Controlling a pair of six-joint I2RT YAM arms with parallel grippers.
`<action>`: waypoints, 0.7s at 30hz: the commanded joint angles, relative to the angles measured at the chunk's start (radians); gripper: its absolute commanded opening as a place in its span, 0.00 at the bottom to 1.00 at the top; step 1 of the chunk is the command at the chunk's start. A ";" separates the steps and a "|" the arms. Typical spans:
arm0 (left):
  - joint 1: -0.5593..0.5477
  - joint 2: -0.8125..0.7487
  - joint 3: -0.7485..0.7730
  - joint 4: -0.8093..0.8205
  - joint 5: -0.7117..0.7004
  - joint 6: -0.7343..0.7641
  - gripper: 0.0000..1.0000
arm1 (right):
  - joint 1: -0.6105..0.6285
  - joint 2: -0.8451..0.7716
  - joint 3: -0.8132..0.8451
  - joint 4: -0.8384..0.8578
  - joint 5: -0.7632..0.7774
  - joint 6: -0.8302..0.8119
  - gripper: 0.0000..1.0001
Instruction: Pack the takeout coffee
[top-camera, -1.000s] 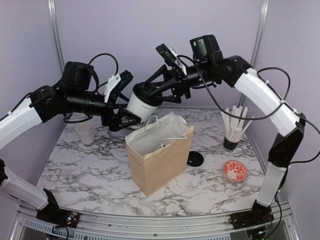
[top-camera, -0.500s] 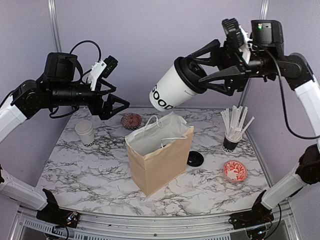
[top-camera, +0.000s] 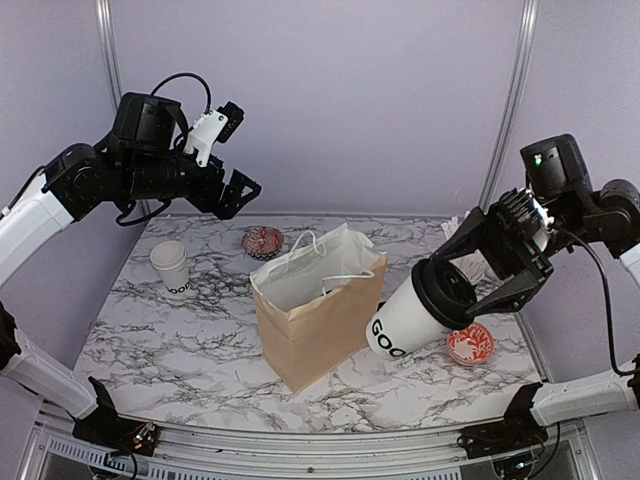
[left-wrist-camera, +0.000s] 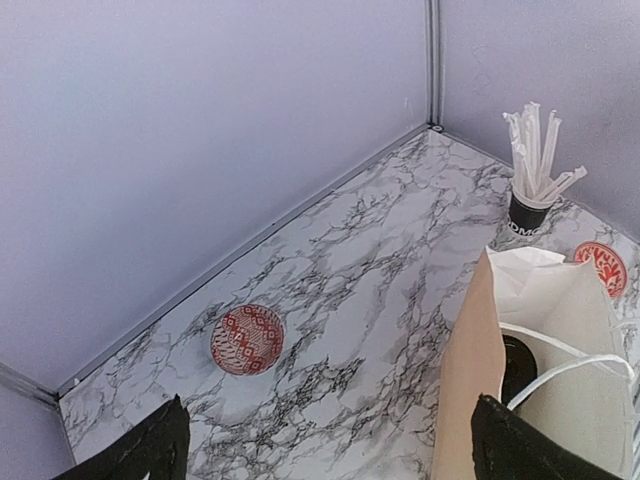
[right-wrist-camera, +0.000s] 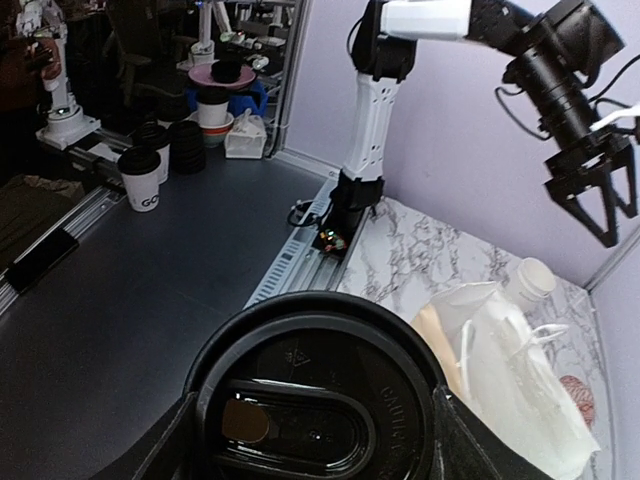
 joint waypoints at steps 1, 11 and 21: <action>-0.002 0.009 0.014 -0.033 -0.151 -0.032 0.99 | 0.075 -0.009 -0.117 -0.001 -0.030 -0.024 0.67; -0.002 -0.042 -0.001 -0.044 -0.139 -0.069 0.99 | 0.342 0.147 -0.236 0.262 0.228 0.091 0.68; -0.003 -0.147 -0.095 -0.083 -0.142 -0.075 0.99 | 0.453 0.449 -0.235 0.409 0.471 0.067 0.65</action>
